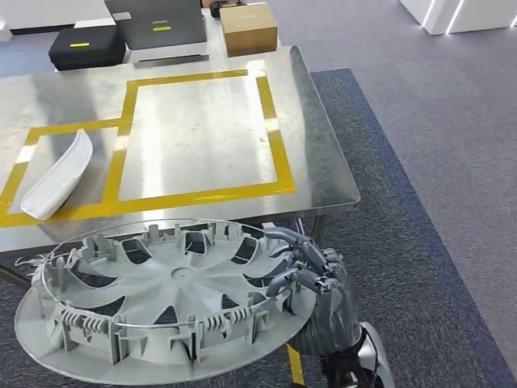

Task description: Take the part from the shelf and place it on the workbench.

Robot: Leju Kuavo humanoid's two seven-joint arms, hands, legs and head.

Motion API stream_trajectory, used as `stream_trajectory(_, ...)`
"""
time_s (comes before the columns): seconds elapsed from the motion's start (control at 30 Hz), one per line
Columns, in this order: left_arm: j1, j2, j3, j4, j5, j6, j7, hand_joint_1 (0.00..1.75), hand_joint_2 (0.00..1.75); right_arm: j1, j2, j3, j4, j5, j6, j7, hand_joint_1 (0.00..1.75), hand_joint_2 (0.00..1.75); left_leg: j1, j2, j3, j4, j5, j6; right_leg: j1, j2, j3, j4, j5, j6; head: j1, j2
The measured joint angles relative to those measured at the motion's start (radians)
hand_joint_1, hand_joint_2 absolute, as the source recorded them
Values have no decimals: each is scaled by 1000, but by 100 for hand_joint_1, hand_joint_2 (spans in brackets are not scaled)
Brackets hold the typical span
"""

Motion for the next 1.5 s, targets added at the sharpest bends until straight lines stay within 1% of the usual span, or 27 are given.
stream_trajectory(0.03, -3, 0, 0, 0, 0, 0, 0, 0, 175, -1, 0, 1, 1, 2, 1, 1, 175, 175, 0, 22, -42, 64, -12, -5, 1, -13, 10, -4, -5, -4, -3, 0)
stream_trajectory(0.1, -2, 0, -1, 0, 0, 0, 0, 0, 175, -4, 0, 5, 2, 4, 3, 3, 175, 175, 2, 38, -125, 171, -53, -10, 2, -36, 28, -8, -22, -7, -4, 0)
stream_trajectory(0.13, 0, 0, -1, 0, 1, 0, 0, 0, 175, -6, 0, 7, 3, 5, 3, 4, 175, 175, 2, 40, -150, 189, -58, -9, 2, -44, 39, -9, -31, -7, -5, 0)
stream_trajectory(0.17, 2, 0, -1, 0, 2, 0, 0, 0, 175, -7, -1, 9, 4, 5, 2, 6, 175, 175, 2, 41, -157, 175, -42, -8, 2, -50, 52, -9, -42, -5, -5, 0)
stream_trajectory(0.27, 4, 0, -1, 0, 5, 0, 0, 0, 175, -13, -1, 14, 6, 6, 0, 12, 175, 175, -6, 52, -121, 14, 82, 11, 3, -64, 89, -11, -72, 3, -4, 0)
stream_trajectory(0.3, 4, 1, -1, 0, 6, 0, 0, 0, 175, -16, -1, 15, 8, 6, -1, 14, 175, 175, -11, 59, -111, -32, 98, 19, 4, -68, 94, -13, -79, 6, -4, 0)
stream_trajectory(0.33, 6, 2, -2, 0, 6, 0, 0, 0, 175, -17, -1, 17, 9, 7, -1, 15, 175, 175, -16, 64, -106, -59, 108, 26, 5, -70, 99, -15, -83, 11, -5, 0)
stream_trajectory(0.4, 9, 3, -3, 0, 7, 1, 0, 0, 175, -22, -1, 19, 10, 8, -2, 18, 175, 175, -17, 62, -97, -79, 98, 36, 7, -69, 109, -16, -81, 24, -6, 0)
stream_trajectory(0.47, 9, 2, -4, 0, 8, 1, 0, 0, 175, -26, -1, 21, 12, 8, -2, 21, 175, 175, -12, 56, -73, -89, 98, 45, 7, -51, 104, 14, -85, 33, -5, 0)
stream_trajectory(0.5, 5, 2, -5, 0, 8, 1, 0, 0, 175, -28, -1, 22, 12, 7, -3, 24, 175, 175, -9, 51, -61, -92, 94, 50, 6, -39, 82, 54, -96, 36, -4, 0)
stream_trajectory(0.6, -2, 0, -6, 0, 10, 1, -1, 0, 175, -25, -1, 23, 15, -1, 1, 40, 175, 175, -10, 39, -43, -95, 75, 58, 6, -15, -44, 220, -159, 43, -2, 0)
stream_trajectory(0.63, -1, -1, -6, 0, 12, 1, -1, 0, 175, -24, -1, 24, 16, -6, 3, 46, 175, 175, -11, 35, -34, -94, 66, 58, 6, -13, -78, 244, -168, 44, -2, 0)
stream_trajectory(0.67, 1, -2, -7, 0, 14, 1, -2, 0, 175, -22, -1, 24, 17, -11, 4, 52, 175, 175, -11, 32, -23, -94, 57, 58, 7, -13, -98, 239, -158, 44, -2, 0)
stream_trajectory(0.7, 3, -2, -7, 0, 16, 1, -3, 0, 175, -21, -1, 24, 18, -15, 4, 56, 175, 175, -12, 29, -9, -94, 47, 56, 7, -13, -103, 205, -126, 43, -2, 0)
stream_trajectory(0.77, 4, -2, -7, 0, 18, 1, -4, 0, 175, -15, -1, 20, 19, -23, 1, 61, 175, 175, -13, 23, 18, -93, 27, 52, 9, -10, -92, 99, -28, 37, -2, 0)
stream_trajectory(0.83, 3, -3, -8, 0, 19, 0, -4, 0, 175, -9, -1, 12, 17, -28, -7, 63, 175, 175, -13, 19, 30, -93, 11, 42, 12, -7, -80, 33, 22, 24, -1, 0)
stream_trajectory(0.93, 2, -4, -9, 0, 19, 0, -5, 0, 175, -3, 1, -6, 10, -30, -24, 65, 175, 175, -12, 18, 35, -80, 3, 24, 14, -8, -59, 16, 25, 4, -1, 0)
stream_trajectory(1.0, 0, -4, -11, 0, 19, 0, -5, 0, 175, 2, 5, -21, 4, -29, -36, 65, 175, 175, -11, 26, 14, -26, -6, 13, 8, -11, -36, 6, 18, -6, -4, 0)
stream_trajectory(1.1, 1, -3, -16, 0, 19, 0, -6, 0, 175, 8, 13, -41, -1, -30, -46, 65, 175, 175, 0, 38, -91, 142, -64, -5, 4, -14, -8, 1, -3, -10, -9, 0)
stream_trajectory(1.13, 2, -3, -18, 0, 19, 0, -6, 0, 175, 11, 14, -45, -1, -30, -47, 65, 175, 175, 4, 39, -120, 176, -78, -9, 3, -14, 2, 1, -11, -9, -9, 0)
stream_trajectory(1.17, 3, -3, -19, 0, 19, 0, -5, 0, 175, 13, 14, -49, -1, -30, -47, 66, 175, 175, 7, 39, -136, 179, -74, -12, 1, -14, 13, 1, -21, -7, -9, 0)
stream_trajectory(1.2, 4, -3, -21, 0, 19, 0, -5, 0, 175, 15, 15, -53, -1, -30, -47, 66, 175, 175, 9, 39, -136, 149, -48, -13, -1, -14, 26, 1, -31, -3, -9, 0)
stream_trajectory(1.27, 5, -3, -23, 0, 19, 0, -5, 0, 175, 17, 17, -60, -1, -30, -46, 69, 175, 175, 9, 43, -109, 35, 43, -14, -5, -14, 52, 0, -53, 8, -9, 0)
stream_trajectory(1.3, 4, -3, -24, 0, 19, -1, -5, 0, 175, 17, 18, -63, 0, -30, -44, 71, 175, 175, 6, 46, -98, -13, 65, -12, -6, -15, 62, 0, -62, 14, -11, 0)
stream_trajectory(1.33, 4, -3, -24, 0, 19, -3, -5, 0, 175, 17, 20, -66, 2, -30, -42, 75, 175, 175, 3, 49, -91, -42, 78, -6, -5, -16, 68, -2, -70, 21, -12, 0)
stream_trajectory(1.43, 6, -4, -25, 0, 21, -5, -5, 0, 175, 15, 27, -80, 11, -27, -29, 86, 175, 175, -1, 49, -80, -55, 73, 22, -3, -17, 86, -4, -82, 40, -13, 0)
stream_trajectory(1.5, 5, -5, -26, 0, 25, -3, -5, 0, 175, 12, 29, -88, 21, -21, -17, 94, 175, 175, 1, 46, -62, -62, 70, 37, -4, -16, 69, 36, -90, 45, -11, 0)
